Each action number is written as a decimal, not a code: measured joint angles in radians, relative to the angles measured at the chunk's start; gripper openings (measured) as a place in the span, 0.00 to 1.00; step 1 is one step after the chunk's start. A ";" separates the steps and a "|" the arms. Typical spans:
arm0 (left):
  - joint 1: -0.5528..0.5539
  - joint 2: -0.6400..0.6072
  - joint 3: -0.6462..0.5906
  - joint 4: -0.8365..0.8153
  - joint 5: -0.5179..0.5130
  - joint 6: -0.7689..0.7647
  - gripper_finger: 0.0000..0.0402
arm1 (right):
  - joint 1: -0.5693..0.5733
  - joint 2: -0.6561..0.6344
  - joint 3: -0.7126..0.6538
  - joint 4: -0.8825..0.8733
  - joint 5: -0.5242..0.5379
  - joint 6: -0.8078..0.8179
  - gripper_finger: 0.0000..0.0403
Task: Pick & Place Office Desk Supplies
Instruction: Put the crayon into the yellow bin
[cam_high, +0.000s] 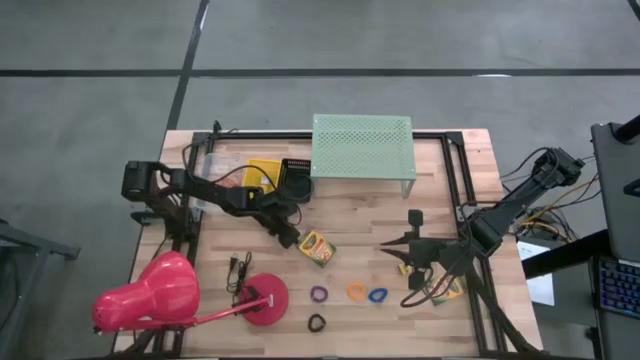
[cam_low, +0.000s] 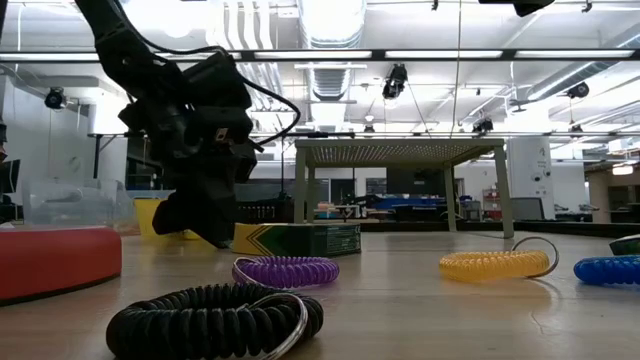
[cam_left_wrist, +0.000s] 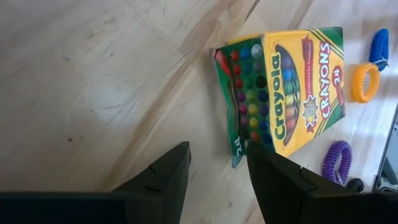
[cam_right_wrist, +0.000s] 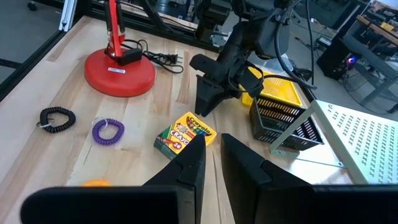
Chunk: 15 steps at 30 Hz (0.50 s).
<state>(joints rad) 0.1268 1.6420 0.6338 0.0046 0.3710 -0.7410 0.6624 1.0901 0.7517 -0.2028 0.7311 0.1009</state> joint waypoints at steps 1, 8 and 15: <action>0.000 0.000 0.000 -0.001 0.000 0.000 0.43 | 0.000 0.000 0.000 0.000 0.000 0.000 0.12; 0.000 -0.001 0.001 -0.006 0.001 0.000 0.43 | 0.000 0.000 0.000 0.000 0.000 0.000 0.12; -0.021 -0.003 0.001 -0.006 -0.031 0.007 0.43 | 0.000 0.000 0.000 0.000 0.000 0.000 0.12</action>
<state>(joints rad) 0.1057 1.6390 0.6346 -0.0012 0.3398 -0.7338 0.6627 1.0898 0.7517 -0.2028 0.7311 0.1009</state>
